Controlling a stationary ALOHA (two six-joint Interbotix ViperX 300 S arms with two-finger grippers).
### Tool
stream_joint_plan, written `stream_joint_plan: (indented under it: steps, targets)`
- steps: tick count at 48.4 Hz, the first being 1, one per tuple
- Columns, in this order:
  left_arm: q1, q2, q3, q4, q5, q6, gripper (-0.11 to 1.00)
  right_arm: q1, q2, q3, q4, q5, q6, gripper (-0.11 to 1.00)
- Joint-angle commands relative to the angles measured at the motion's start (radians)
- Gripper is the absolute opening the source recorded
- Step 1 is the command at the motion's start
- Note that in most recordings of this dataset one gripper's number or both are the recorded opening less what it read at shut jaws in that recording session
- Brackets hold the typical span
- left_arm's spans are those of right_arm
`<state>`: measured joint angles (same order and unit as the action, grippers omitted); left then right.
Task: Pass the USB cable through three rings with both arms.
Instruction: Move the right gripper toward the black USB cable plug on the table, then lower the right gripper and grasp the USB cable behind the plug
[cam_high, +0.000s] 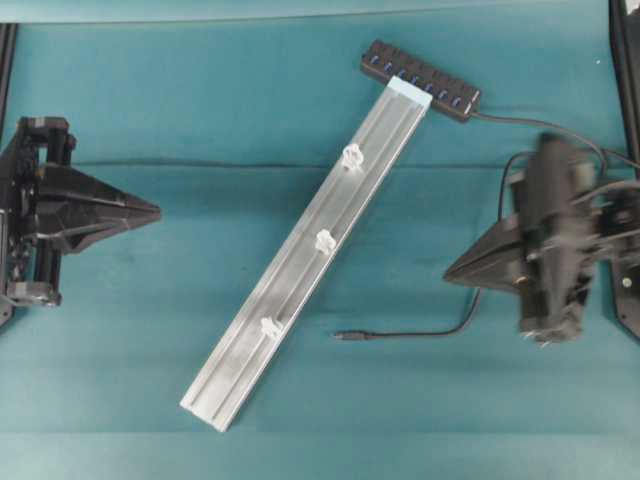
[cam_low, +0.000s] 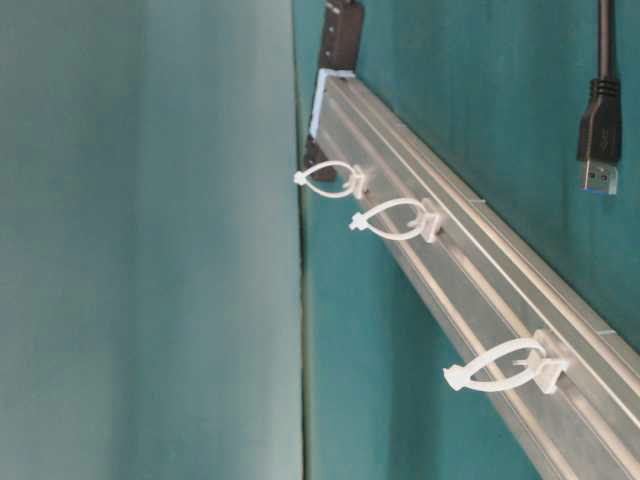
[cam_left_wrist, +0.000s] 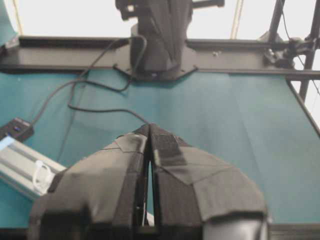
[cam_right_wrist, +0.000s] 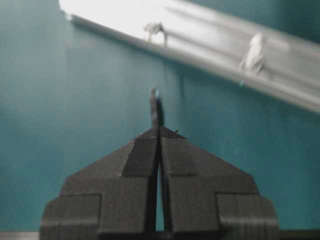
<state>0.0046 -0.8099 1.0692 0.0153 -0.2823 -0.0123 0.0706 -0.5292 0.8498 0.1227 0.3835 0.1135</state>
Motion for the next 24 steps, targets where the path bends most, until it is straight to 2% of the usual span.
stream_joint_plan:
  steps: [1,9,24]
  targets:
    - [0.003,0.003,-0.026,0.003,-0.003,0.000,0.01,0.015,0.078,-0.052,0.002,0.015,0.008,0.01]
    - [0.017,0.000,-0.026,0.003,0.006,-0.005,0.01,0.012,0.218,-0.147,-0.008,0.061,0.000,0.01]
    - [0.026,-0.011,-0.026,0.003,0.011,-0.020,0.01,0.017,0.463,-0.328,-0.061,0.288,-0.009,0.04]
